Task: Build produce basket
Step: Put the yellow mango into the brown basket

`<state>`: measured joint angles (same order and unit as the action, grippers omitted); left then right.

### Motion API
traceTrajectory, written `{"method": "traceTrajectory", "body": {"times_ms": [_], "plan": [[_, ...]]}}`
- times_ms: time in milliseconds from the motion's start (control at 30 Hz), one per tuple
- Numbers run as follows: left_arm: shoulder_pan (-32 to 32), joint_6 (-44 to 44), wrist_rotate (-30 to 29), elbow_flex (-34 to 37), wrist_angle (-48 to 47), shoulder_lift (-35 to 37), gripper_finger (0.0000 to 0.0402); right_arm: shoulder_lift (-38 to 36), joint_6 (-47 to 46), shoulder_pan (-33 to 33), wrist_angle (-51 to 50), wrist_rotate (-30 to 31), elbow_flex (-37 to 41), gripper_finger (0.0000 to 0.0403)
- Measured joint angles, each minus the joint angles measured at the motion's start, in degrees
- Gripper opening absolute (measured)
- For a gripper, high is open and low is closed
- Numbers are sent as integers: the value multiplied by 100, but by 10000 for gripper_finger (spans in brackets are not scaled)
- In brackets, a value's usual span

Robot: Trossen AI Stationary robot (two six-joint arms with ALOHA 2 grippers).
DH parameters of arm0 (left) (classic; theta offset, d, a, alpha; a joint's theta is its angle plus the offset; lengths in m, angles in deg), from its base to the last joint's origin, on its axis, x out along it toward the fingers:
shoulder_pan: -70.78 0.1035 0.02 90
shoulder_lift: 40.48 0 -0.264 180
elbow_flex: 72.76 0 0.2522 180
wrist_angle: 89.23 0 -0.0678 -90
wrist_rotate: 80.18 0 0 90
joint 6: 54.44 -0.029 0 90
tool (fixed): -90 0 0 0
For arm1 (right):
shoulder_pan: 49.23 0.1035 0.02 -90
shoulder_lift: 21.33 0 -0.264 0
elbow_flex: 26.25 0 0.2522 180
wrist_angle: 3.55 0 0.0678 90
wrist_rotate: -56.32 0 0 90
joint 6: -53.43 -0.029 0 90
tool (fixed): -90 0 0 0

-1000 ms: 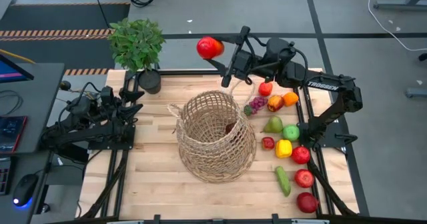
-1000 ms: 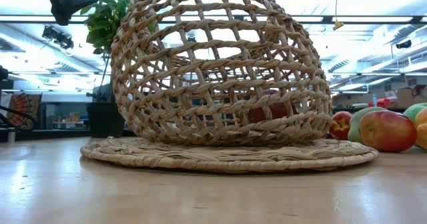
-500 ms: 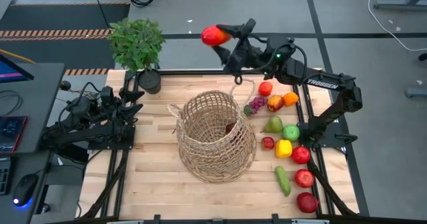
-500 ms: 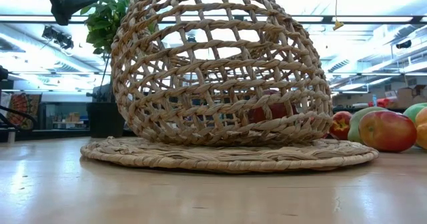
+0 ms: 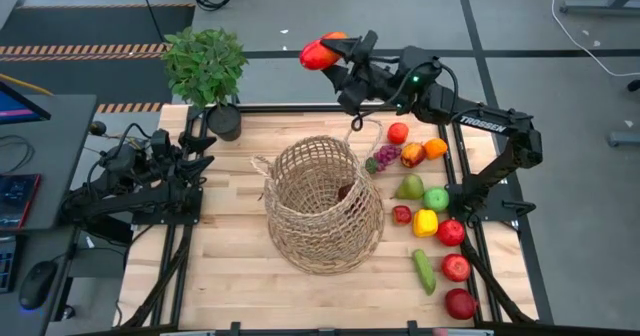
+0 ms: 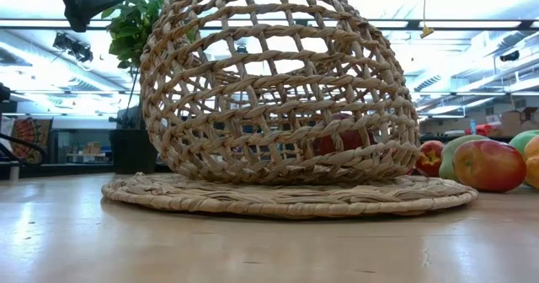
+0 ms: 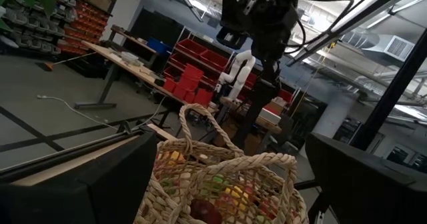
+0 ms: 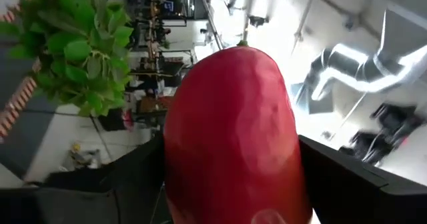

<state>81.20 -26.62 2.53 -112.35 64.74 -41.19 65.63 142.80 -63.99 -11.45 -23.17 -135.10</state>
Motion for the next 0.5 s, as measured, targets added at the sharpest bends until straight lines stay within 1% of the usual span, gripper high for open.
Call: {"method": "traceTrajectory", "body": {"times_ms": [67, 100, 300, 400, 500], "plan": [[2, 2, 2, 1, 0, 0, 390, 0, -853, -27, 2, 16, 0, 320], [0, 0, 2, 2, 1, 0, 390, 0, -1474, -42, 2, 11, 0, 320], [0, 0, 2, 0, 0, 0, 390, 20, -6473, -42, -2, -310, 3, 320], [0, 0, 1, 1, 0, 0, 390, 20, -8705, -37, 4, -316, 4, 320], [1, 0, 0, 2, 0, 0, 390, 20, -11124, -37, 0, -316, 4, 320]]}}
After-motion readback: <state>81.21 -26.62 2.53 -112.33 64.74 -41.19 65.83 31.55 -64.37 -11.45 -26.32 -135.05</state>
